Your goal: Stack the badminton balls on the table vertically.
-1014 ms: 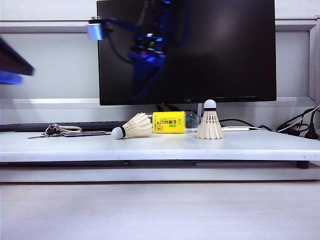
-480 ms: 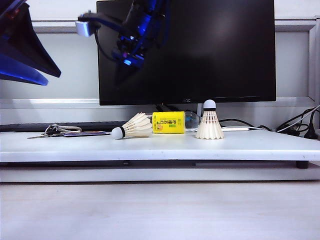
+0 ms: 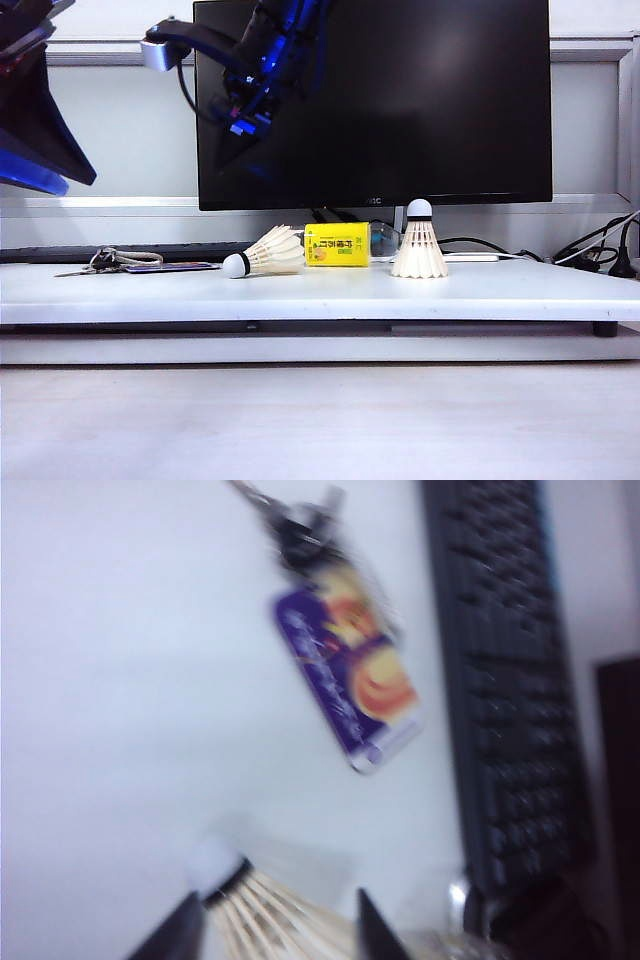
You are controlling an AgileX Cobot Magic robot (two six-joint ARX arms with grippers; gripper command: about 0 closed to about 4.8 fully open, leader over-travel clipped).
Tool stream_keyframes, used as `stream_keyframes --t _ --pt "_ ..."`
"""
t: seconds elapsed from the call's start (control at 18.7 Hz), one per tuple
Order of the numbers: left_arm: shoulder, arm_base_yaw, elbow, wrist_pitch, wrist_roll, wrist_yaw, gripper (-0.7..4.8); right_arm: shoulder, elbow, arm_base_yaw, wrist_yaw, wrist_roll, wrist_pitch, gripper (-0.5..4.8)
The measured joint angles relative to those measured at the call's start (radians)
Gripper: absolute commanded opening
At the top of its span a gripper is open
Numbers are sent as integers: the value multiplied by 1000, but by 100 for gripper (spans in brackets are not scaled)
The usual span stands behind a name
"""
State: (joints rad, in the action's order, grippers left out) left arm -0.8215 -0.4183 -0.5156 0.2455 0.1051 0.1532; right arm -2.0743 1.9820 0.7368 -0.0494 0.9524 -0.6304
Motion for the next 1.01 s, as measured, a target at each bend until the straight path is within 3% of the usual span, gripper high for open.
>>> stream_keyframes --t 0.16,0.43,1.01 --pt "0 0 0 0 -16 -1 154 -21 3 3 20 3 -9 212" --pt "0 0 0 0 -26 -1 154 -104 62 -16 56 3 -183 212" --pt "-1 0 0 21 -27 29 154 -139 79 0 60 62 -172 213"
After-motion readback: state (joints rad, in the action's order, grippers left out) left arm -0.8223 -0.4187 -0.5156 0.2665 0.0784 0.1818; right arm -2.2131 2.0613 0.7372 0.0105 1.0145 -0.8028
